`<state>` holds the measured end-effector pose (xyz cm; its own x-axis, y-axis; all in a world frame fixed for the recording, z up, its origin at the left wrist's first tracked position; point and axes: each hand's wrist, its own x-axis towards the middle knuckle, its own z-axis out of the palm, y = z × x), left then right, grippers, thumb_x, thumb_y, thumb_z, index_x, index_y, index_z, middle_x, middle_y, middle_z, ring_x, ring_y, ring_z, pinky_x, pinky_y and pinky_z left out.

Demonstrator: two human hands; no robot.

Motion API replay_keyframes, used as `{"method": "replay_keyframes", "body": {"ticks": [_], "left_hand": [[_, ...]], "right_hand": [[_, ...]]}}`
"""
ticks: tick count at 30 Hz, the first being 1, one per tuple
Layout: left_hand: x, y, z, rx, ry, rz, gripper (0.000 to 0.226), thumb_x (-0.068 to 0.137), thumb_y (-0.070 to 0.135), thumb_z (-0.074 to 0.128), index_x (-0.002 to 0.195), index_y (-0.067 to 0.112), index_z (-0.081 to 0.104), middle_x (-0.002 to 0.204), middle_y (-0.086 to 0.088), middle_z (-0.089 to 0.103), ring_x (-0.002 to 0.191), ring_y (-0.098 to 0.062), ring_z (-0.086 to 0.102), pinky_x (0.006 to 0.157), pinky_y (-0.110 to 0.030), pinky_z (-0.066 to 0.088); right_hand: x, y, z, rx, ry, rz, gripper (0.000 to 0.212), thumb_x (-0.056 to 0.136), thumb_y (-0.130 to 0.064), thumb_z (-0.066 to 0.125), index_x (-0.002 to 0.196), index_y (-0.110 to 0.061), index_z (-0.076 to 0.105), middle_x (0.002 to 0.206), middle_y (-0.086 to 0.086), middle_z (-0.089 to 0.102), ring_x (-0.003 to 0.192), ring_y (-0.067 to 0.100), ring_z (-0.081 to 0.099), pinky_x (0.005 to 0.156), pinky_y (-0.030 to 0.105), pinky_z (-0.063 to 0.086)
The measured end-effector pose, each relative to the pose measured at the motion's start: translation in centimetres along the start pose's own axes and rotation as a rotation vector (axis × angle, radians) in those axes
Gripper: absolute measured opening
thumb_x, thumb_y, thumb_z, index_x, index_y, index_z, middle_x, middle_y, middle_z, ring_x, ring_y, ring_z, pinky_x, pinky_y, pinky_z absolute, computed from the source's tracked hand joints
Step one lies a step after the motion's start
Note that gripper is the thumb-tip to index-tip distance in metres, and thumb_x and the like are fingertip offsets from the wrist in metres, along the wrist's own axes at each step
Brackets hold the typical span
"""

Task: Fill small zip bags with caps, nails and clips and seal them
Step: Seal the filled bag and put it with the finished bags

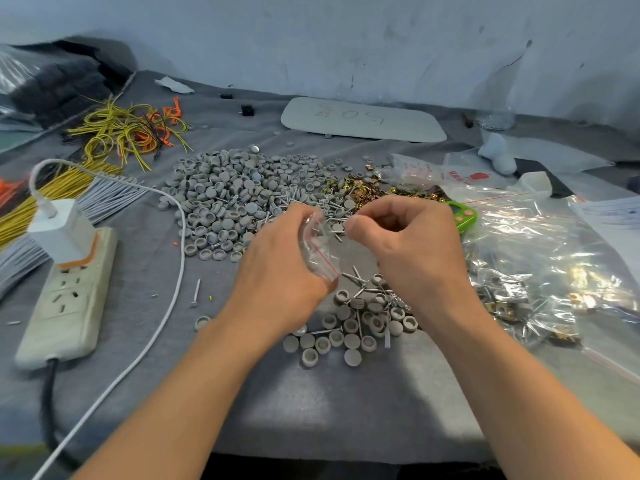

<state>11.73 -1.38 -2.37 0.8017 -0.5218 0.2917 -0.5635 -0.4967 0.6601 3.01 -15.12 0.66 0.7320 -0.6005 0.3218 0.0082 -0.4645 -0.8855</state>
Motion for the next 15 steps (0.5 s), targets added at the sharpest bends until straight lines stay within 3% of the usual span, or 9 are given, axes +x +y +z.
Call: {"method": "replay_keyframes", "body": {"ticks": [3,7,10,12,15], "left_hand": [[-0.1,0.4,0.5,-0.022,-0.050,0.028,0.064,0.062,0.033,0.088,0.110,0.045,0.047,0.095,0.017,0.061,0.085,-0.001,0.057,0.065,-0.024,0.045],[-0.3,0.9,0.8,-0.104,-0.060,0.052,0.061,0.060,0.037,0.087,0.105,0.050,0.049,0.091,0.022,0.065,0.083,0.008,0.059,0.057,-0.013,0.037],[0.0,0.6,0.6,-0.183,-0.025,0.018,0.061,0.061,0.036,0.089,0.106,0.051,0.051,0.096,0.027,0.066,0.085,0.012,0.061,0.058,-0.011,0.043],[0.4,0.2,0.4,-0.247,0.009,-0.016,0.059,0.062,0.034,0.088,0.108,0.048,0.054,0.096,0.020,0.068,0.082,0.006,0.065,0.063,-0.012,0.048],[0.9,-0.4,-0.2,-0.379,0.104,-0.098,0.058,0.055,0.041,0.082,0.108,0.045,0.059,0.097,0.019,0.070,0.082,0.003,0.067,0.070,-0.023,0.052]], "right_hand": [[-0.2,0.0,0.6,-0.018,-0.052,0.006,0.011,0.080,-0.023,0.087,0.072,-0.024,0.080,0.057,-0.007,0.068,0.048,0.004,0.050,0.047,0.022,0.040],[-0.4,0.0,1.1,-0.061,-0.080,0.020,0.008,0.081,-0.022,0.087,0.080,-0.029,0.084,0.068,-0.008,0.075,0.063,0.013,0.070,0.060,0.035,0.058],[-0.3,-0.3,0.5,0.006,-0.043,-0.011,0.010,0.083,-0.021,0.083,0.081,-0.031,0.084,0.071,-0.014,0.076,0.066,0.006,0.071,0.060,0.027,0.056],[0.1,0.0,0.0,0.029,0.036,0.021,0.009,0.084,-0.024,0.081,0.077,-0.029,0.083,0.067,-0.012,0.074,0.060,0.008,0.068,0.059,0.034,0.057],[0.2,0.9,-0.2,-0.211,-0.011,0.054,0.015,0.087,-0.026,0.076,0.073,-0.028,0.079,0.059,-0.014,0.068,0.048,0.001,0.056,0.049,0.021,0.048]]}}
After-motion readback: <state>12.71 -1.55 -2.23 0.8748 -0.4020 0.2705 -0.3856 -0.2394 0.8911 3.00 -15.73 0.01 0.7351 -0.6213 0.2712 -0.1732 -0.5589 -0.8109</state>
